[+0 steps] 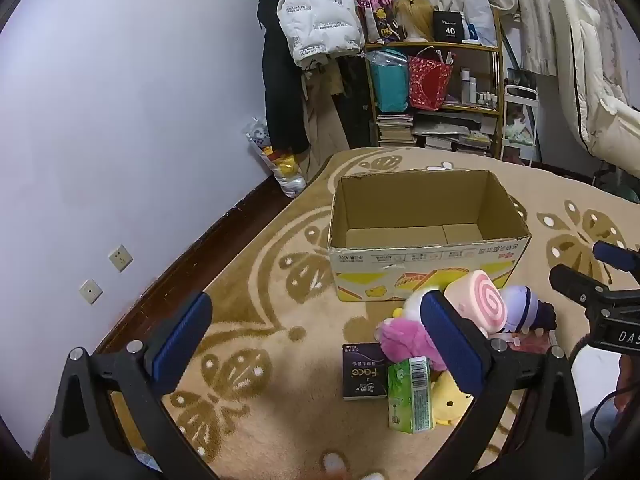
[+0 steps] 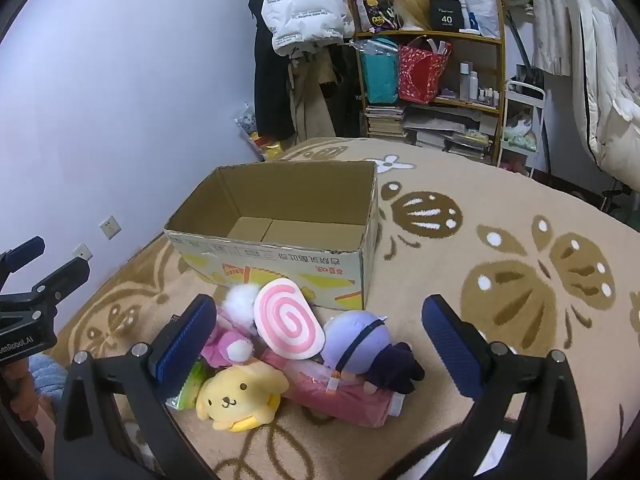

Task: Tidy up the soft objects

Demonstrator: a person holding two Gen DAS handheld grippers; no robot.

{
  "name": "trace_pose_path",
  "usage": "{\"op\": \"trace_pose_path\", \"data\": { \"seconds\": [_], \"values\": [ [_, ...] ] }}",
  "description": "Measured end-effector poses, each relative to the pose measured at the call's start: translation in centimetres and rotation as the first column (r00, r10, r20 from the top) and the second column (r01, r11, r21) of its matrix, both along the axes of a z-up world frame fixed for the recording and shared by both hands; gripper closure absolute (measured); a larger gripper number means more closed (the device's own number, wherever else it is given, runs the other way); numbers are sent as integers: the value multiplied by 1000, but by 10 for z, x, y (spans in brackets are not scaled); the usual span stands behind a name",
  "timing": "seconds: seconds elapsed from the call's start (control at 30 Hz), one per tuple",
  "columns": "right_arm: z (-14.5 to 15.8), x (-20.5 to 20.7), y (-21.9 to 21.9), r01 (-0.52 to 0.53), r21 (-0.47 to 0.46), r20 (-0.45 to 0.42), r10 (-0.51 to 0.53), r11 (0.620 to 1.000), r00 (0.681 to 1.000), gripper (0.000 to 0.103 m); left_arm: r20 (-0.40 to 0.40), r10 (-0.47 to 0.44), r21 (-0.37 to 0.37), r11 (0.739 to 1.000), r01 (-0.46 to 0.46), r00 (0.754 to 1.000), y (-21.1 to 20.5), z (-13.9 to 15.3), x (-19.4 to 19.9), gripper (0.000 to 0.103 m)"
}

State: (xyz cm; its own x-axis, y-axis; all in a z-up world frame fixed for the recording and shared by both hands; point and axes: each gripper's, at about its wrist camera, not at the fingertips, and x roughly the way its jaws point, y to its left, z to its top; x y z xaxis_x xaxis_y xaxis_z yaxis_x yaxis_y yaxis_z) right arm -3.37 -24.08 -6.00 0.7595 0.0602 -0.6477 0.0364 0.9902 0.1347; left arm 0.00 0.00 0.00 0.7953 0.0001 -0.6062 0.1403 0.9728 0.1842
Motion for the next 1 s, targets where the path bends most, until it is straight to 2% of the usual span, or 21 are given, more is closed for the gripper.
{"op": "trace_pose_path", "data": {
  "seconds": [0.07, 0.33, 1.0],
  "values": [
    [0, -1, 0, -1, 3, 25, 0, 1000, 1000, 0, 3, -5, 4, 1000, 5, 1000, 0, 0, 0, 0],
    [3, -1, -4, 6, 8, 17, -7, 1000, 1000, 0, -21, -6, 37, 999, 6, 1000, -8, -6, -2, 0],
    [4, 0, -3, 27, 0, 28, -27, 1000, 999, 0, -29, -15, 42, 999, 17, 999, -7, -8, 3, 0]
  ]
}}
